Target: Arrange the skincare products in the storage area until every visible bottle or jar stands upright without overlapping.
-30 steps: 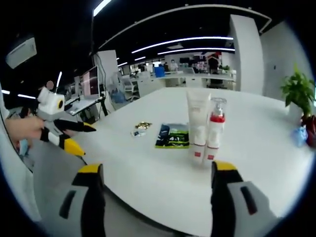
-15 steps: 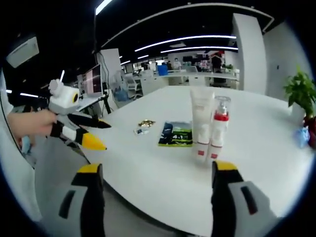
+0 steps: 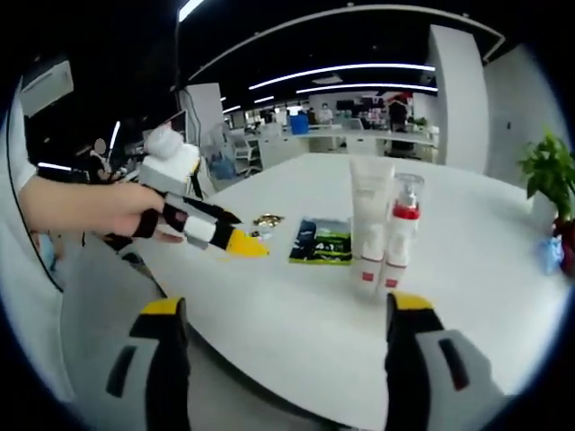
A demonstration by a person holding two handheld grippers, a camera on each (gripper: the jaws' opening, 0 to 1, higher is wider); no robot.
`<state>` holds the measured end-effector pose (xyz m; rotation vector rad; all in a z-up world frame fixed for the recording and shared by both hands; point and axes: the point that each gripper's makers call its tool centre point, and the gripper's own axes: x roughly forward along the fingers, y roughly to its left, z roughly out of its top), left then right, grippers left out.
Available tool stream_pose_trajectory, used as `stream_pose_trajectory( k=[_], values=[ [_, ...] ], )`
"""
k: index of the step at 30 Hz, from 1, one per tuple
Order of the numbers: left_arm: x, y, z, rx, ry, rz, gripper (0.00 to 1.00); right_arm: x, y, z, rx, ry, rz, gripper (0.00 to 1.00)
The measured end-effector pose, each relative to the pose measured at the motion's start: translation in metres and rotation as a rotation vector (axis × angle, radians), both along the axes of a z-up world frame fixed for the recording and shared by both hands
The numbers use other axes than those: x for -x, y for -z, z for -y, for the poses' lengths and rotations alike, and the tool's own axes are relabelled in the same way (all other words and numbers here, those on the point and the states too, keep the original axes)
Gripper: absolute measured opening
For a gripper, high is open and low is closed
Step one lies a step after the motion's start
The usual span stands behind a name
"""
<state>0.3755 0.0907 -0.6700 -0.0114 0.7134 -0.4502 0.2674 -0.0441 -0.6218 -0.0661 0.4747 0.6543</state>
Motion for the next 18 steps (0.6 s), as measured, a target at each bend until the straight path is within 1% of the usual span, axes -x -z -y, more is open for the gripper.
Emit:
stream_pose_trajectory(
  k=[3, 5, 10, 15, 18],
  values=[
    [-0.016, 0.007, 0.003, -0.016, -0.024, -0.018, 0.86, -0.002, 0.0, 0.002, -0.013, 0.011, -0.006, 0.92],
    [-0.025, 0.012, 0.006, -0.006, -0.05, -0.039, 0.85, -0.002, 0.0, 0.003, -0.02, 0.019, -0.009, 0.92],
    [-0.046, 0.021, 0.013, 0.005, -0.106, -0.069, 0.85, -0.004, 0.0, 0.005, -0.031, 0.034, -0.017, 0.93],
    [-0.066, 0.028, 0.019, -0.006, -0.142, -0.08, 0.86, -0.005, 0.001, 0.006, -0.033, 0.044, -0.023, 0.93],
    [-0.082, 0.032, 0.023, -0.008, -0.168, -0.082, 0.84, -0.005, 0.001, 0.007, -0.033, 0.051, -0.028, 0.93]
  ],
)
